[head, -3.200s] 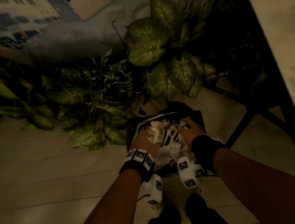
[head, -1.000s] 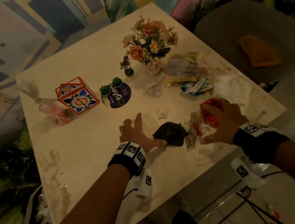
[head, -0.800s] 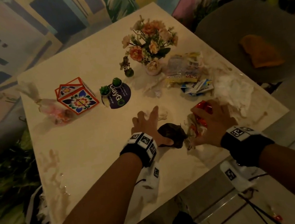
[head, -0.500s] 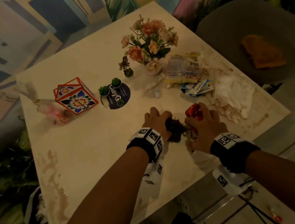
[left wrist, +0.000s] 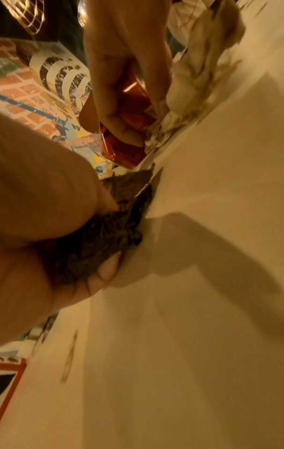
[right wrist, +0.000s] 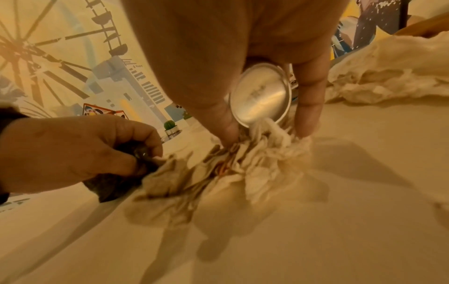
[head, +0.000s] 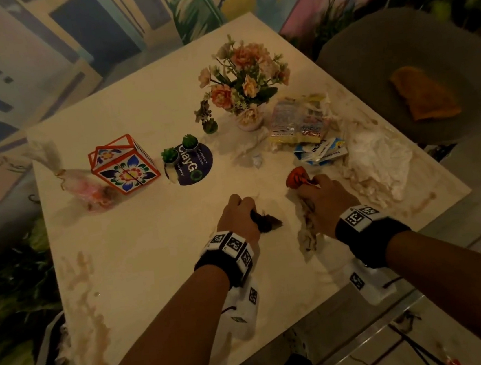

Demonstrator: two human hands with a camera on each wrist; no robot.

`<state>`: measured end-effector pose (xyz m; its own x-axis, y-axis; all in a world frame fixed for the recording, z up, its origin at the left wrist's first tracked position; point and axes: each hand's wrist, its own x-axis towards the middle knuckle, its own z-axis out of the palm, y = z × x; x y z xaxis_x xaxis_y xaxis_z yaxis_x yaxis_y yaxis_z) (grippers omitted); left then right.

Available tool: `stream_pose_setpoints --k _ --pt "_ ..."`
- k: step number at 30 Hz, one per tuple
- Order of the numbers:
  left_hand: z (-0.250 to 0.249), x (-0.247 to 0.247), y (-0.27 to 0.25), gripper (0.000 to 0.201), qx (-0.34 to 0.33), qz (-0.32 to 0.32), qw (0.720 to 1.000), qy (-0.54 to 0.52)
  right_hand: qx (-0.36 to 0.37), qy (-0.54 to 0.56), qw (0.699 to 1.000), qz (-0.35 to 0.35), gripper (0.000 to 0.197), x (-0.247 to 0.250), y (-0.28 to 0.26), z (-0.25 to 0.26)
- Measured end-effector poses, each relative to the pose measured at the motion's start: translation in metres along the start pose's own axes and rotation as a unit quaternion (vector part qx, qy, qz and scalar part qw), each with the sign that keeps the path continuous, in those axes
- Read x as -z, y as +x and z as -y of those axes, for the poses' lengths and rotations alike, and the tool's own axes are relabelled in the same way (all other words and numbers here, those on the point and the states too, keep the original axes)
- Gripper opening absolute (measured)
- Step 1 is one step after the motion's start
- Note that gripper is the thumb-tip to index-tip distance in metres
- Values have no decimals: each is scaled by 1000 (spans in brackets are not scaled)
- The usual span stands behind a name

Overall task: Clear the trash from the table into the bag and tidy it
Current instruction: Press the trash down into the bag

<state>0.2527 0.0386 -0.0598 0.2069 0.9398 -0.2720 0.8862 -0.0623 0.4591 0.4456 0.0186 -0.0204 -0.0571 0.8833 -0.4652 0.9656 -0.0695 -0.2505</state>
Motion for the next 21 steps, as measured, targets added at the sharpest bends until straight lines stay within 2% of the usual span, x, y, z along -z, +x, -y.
stream_pose_setpoints --k 4,8,10,13,15,19,21 --pt "8 3 -5 13 26 -12 1000 -8 12 10 1000 -20 33 6 8 2" --pt "10 14 -1 14 68 39 997 -20 25 21 998 -46 19 19 13 4" --pt "10 24 0 13 86 38 993 -65 22 34 998 -48 16 28 15 9" --pt "8 53 -5 11 103 2 984 -143 36 69 993 -84 13 39 19 17" --pt "15 77 -10 15 124 -39 973 -192 49 81 991 -94 12 44 22 22" --pt "49 103 -27 29 208 -81 918 -328 80 88 988 -100 11 53 24 36" --pt "67 100 -35 29 222 -77 921 -312 92 82 988 -90 12 54 24 43"
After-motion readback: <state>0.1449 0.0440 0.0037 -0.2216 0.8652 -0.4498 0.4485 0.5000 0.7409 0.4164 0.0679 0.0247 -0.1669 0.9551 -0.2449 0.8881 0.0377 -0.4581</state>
